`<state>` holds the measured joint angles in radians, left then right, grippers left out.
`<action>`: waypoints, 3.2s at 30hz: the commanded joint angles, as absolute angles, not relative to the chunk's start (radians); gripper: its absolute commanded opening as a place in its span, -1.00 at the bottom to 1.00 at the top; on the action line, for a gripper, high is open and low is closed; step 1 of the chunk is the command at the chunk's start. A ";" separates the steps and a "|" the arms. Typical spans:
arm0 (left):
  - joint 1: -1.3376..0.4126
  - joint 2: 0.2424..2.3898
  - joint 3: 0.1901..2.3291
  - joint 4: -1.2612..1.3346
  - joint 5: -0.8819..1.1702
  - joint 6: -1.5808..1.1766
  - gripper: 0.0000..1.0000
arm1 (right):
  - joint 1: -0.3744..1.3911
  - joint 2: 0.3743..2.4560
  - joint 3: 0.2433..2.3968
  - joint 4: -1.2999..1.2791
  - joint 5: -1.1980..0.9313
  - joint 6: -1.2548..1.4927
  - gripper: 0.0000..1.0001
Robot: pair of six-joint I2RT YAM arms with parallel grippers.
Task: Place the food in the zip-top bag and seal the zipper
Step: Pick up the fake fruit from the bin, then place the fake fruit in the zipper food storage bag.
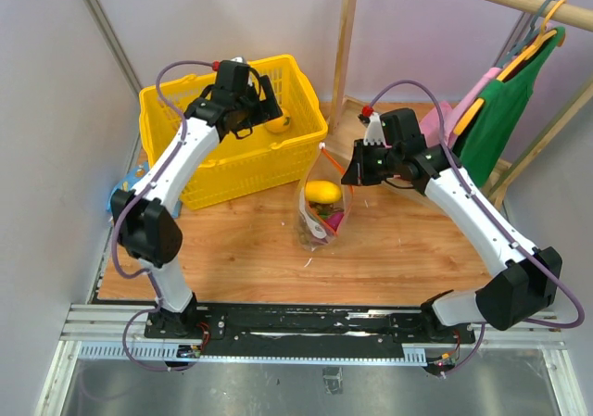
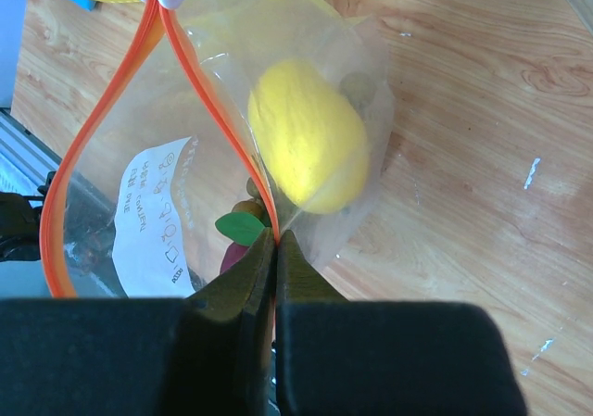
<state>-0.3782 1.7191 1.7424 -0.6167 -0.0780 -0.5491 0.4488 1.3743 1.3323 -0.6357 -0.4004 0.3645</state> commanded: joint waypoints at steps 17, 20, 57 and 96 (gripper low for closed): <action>-0.273 2.216 2.033 -0.407 -0.064 -0.645 0.99 | 0.439 1.380 1.309 -0.597 -0.421 0.333 -0.99; -0.271 2.258 2.034 -0.360 -0.067 -0.657 0.99 | 0.439 1.381 1.303 -0.594 -0.422 0.330 -0.99; -0.257 2.320 1.857 -0.058 0.082 -0.562 -0.38 | 0.439 1.390 1.292 -0.596 -0.419 0.318 -0.99; -0.379 1.569 1.688 -0.495 0.164 -0.371 -0.60 | 0.510 1.391 1.408 -0.691 -0.255 0.352 -0.99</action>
<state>-0.3256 1.6325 1.7031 -0.4362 0.1341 -0.3969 0.4911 1.3861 1.3579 -0.6697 -0.2874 0.3389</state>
